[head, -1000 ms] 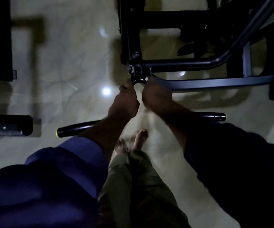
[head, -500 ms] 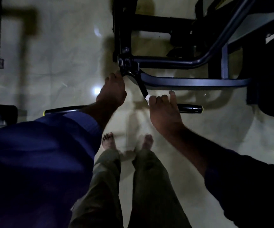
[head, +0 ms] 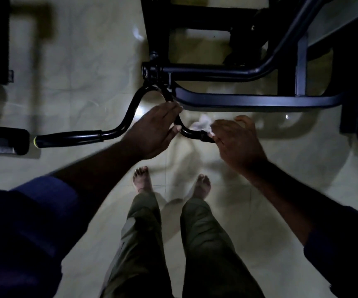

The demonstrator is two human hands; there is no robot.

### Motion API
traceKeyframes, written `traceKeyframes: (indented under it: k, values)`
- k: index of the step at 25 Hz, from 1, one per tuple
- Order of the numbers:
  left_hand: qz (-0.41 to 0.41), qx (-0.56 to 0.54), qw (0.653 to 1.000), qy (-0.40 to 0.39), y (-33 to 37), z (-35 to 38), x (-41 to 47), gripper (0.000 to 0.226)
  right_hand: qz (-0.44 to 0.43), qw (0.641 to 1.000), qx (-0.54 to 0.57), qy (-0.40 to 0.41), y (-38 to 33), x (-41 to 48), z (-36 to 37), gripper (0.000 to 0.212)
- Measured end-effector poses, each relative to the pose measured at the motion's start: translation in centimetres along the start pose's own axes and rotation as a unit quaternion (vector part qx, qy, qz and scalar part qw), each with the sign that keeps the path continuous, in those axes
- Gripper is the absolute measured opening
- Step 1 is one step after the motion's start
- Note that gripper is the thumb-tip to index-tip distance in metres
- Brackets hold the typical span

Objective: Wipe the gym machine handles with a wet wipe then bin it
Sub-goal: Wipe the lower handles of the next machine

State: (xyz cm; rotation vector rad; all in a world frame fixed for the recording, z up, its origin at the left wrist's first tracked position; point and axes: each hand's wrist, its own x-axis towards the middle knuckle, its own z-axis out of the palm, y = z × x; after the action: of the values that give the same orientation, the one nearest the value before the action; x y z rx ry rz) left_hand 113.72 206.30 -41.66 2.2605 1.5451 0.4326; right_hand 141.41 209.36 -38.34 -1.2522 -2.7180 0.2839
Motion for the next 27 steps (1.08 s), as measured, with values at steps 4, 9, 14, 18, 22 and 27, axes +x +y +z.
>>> traceKeyframes:
  k: [4,9,14,18,22,27]
  values:
    - [-0.039,-0.034,0.995,0.085,2.6,2.8,1.7,0.03,0.031,0.999,-0.033,-0.003,3.0,-3.3,-1.7,0.023]
    - [-0.245,-0.018,0.963,0.113,4.0,2.9,6.5,0.035,0.012,0.996,0.083,-0.035,1.3,-1.8,-1.8,0.05]
    - [-0.349,-0.025,0.934,0.074,3.6,5.5,8.5,0.043,0.028,0.993,0.109,-0.025,1.0,0.6,-0.1,0.034]
    - [-0.356,-0.053,0.926,0.11,3.1,5.8,8.3,0.031,0.037,0.992,-0.043,-0.113,-3.0,3.1,0.3,0.009]
    - [-0.361,-0.052,0.925,0.109,2.9,6.1,8.5,0.03,0.141,0.976,0.011,-0.165,-6.2,4.6,1.5,0.008]
    - [-0.355,-0.047,0.928,0.1,3.2,5.8,8.4,0.027,0.094,0.987,-0.072,-0.109,-1.3,1.4,0.7,0.024]
